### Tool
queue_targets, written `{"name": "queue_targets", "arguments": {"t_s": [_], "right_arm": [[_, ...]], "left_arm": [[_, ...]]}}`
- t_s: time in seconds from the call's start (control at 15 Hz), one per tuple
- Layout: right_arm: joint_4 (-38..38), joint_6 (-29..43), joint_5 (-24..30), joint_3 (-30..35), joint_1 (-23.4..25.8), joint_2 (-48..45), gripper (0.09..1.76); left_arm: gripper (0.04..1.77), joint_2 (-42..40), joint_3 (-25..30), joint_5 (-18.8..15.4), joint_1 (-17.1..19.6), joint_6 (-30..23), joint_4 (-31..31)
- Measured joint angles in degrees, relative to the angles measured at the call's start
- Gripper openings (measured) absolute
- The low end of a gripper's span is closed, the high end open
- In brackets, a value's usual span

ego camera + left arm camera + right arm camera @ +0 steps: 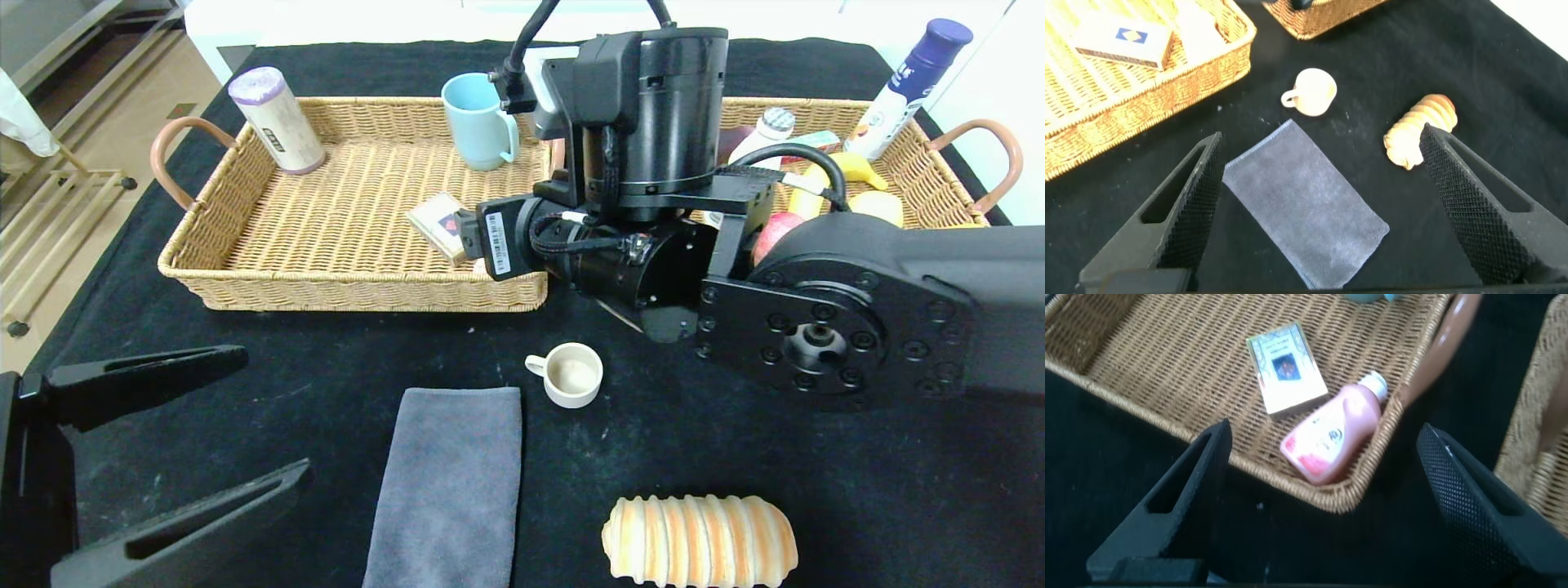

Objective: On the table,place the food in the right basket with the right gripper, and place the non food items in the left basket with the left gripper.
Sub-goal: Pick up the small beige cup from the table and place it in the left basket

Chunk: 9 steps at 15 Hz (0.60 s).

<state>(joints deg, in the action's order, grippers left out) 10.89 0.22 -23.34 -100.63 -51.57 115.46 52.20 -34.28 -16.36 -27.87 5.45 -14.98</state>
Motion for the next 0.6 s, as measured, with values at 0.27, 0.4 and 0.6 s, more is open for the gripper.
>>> {"name": "queue_targets", "arguments": {"t_s": [0.27, 0.4, 0.6], "right_arm": [[-4.9, 0.4, -3.2, 4.9, -0.6, -5.2, 1.67], [-7.7, 1.2, -4.6, 6.5, -0.7, -7.1, 1.68], [-14.5, 5.3, -5.3, 7.5, -0.8, -9.0, 1.69]], "left_arm": [[1.72, 0.1, 0.0, 0.0, 0.0, 0.0, 0.2], [1.72, 0.2, 0.0, 0.0, 0.0, 0.0, 0.3], [1.72, 0.4, 0.3, 0.0, -0.2, 0.1, 0.4]]}}
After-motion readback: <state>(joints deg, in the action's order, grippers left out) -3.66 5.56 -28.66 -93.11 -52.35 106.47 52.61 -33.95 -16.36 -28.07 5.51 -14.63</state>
